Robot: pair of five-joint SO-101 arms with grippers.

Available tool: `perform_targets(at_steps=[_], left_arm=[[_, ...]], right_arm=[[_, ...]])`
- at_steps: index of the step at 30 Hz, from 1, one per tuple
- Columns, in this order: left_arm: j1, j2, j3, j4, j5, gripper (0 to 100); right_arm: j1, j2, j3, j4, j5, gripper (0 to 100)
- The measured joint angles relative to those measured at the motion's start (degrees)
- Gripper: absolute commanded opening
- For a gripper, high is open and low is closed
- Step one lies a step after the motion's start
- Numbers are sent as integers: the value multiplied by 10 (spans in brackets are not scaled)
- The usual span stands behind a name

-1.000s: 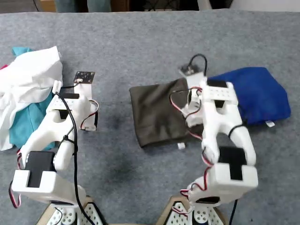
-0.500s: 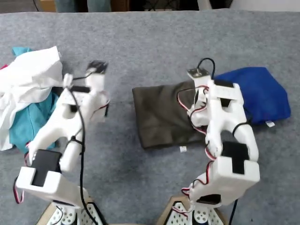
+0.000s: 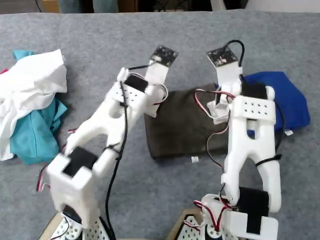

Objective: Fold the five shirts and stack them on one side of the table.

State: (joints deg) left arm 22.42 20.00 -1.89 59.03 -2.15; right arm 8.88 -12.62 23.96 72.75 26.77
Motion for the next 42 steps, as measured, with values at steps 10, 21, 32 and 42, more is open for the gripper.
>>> perform_targets(at_steps=[10,21,32,42], left_arm=[[-54,150,-117,2,1,28],[-48,133,-132,66,0,28],[-47,-1,-131,135,0,30],[-148,-35,-80,156,0,30]], right_arm=[[55,0,216,-193,41,15],[61,-24,283,-309,41,15],[92,-258,275,-196,33,15],[17,-295,275,-98,-228,238]])
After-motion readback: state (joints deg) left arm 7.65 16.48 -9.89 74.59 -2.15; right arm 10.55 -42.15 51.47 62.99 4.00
